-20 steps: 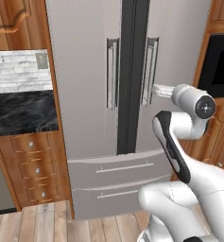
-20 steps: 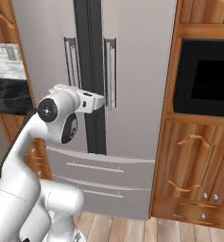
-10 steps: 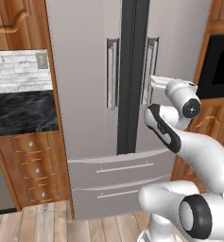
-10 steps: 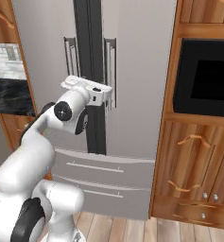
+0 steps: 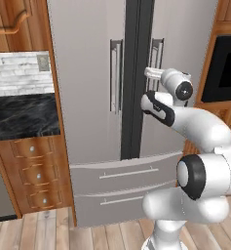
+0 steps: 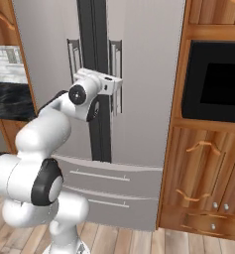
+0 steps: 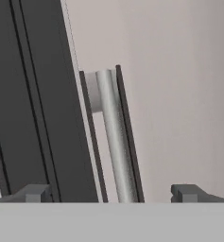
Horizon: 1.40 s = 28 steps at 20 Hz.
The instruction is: Take the cupcakes from the fridge and place them on the empty tray on the dining counter.
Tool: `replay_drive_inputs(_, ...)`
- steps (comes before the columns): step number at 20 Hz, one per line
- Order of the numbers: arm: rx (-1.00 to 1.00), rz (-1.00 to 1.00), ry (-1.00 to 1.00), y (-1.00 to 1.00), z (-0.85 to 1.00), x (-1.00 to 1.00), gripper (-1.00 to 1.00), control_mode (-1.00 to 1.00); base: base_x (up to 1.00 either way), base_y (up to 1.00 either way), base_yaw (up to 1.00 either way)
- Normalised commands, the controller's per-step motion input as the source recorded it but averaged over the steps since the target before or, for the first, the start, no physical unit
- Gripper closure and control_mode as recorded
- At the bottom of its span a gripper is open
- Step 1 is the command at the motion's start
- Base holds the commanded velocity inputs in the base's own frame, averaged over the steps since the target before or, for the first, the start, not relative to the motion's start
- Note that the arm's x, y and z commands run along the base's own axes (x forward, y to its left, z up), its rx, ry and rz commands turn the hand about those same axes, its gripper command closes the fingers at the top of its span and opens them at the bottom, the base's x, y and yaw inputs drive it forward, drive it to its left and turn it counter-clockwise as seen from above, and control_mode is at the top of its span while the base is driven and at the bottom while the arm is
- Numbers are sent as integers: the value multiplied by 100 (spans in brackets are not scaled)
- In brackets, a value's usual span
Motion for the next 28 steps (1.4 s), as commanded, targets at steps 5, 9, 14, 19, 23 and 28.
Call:
replay_drive_inputs(5,0,4,1,-17,-2,74,-100,-100,0,0,0)
replay_drive_inputs(9,0,3,9,-37,0,80,-100,-100,0,0,0)
replay_drive_inputs(14,0,5,15,-23,0,97,-100,-100,0,0,0)
replay_drive_inputs(19,0,7,20,-15,0,97,100,-100,0,0,0)
replay_drive_inputs(23,0,1,1,0,2,-1,100,-100,0,0,0)
replay_drive_inputs(28,-9,4,10,-21,8,-80,100,-100,0,0,0)
